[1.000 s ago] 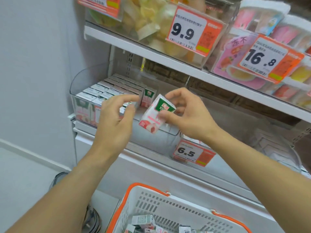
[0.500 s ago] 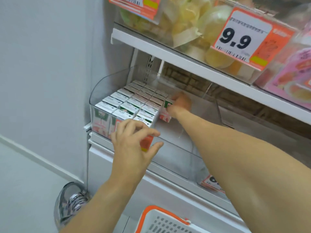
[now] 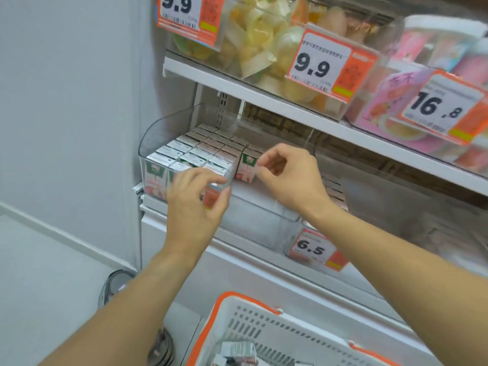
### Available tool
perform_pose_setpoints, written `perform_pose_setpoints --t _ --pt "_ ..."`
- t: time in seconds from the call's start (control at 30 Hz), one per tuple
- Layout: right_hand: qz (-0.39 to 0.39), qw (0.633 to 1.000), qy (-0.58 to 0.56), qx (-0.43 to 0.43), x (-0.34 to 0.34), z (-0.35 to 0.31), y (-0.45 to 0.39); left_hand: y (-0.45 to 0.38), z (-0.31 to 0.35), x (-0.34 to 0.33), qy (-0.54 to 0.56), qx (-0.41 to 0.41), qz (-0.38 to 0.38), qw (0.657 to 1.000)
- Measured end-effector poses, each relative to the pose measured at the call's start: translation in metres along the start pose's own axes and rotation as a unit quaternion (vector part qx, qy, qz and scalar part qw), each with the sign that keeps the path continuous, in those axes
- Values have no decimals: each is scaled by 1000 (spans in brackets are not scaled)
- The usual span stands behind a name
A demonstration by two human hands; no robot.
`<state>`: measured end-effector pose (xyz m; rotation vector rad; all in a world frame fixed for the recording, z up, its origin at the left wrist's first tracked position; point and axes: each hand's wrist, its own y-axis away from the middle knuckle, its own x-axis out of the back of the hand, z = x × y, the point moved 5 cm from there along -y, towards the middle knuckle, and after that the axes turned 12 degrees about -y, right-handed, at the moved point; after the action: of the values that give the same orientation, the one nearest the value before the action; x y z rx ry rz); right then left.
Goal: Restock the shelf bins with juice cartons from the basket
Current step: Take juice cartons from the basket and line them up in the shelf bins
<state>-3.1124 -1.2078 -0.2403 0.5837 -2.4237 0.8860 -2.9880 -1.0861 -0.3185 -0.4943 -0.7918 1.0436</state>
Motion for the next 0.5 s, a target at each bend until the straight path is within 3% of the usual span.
perform_pose_setpoints --t 0.1,0.2,0.4,0.5 --pt "-28 996 -80 -31 26 -3 84 23 12 -3 50 17 -123 991" --pt "-51 985 -123 -109 33 31 161 56 14 -11 4 30 -252 967" --pt "-80 933 -166 -310 8 132 284 111 32 -37 -65 4 -415 907" --pt "-116 912 -143 -366 -13 170 328 164 37 -63 -70 8 -501 863"
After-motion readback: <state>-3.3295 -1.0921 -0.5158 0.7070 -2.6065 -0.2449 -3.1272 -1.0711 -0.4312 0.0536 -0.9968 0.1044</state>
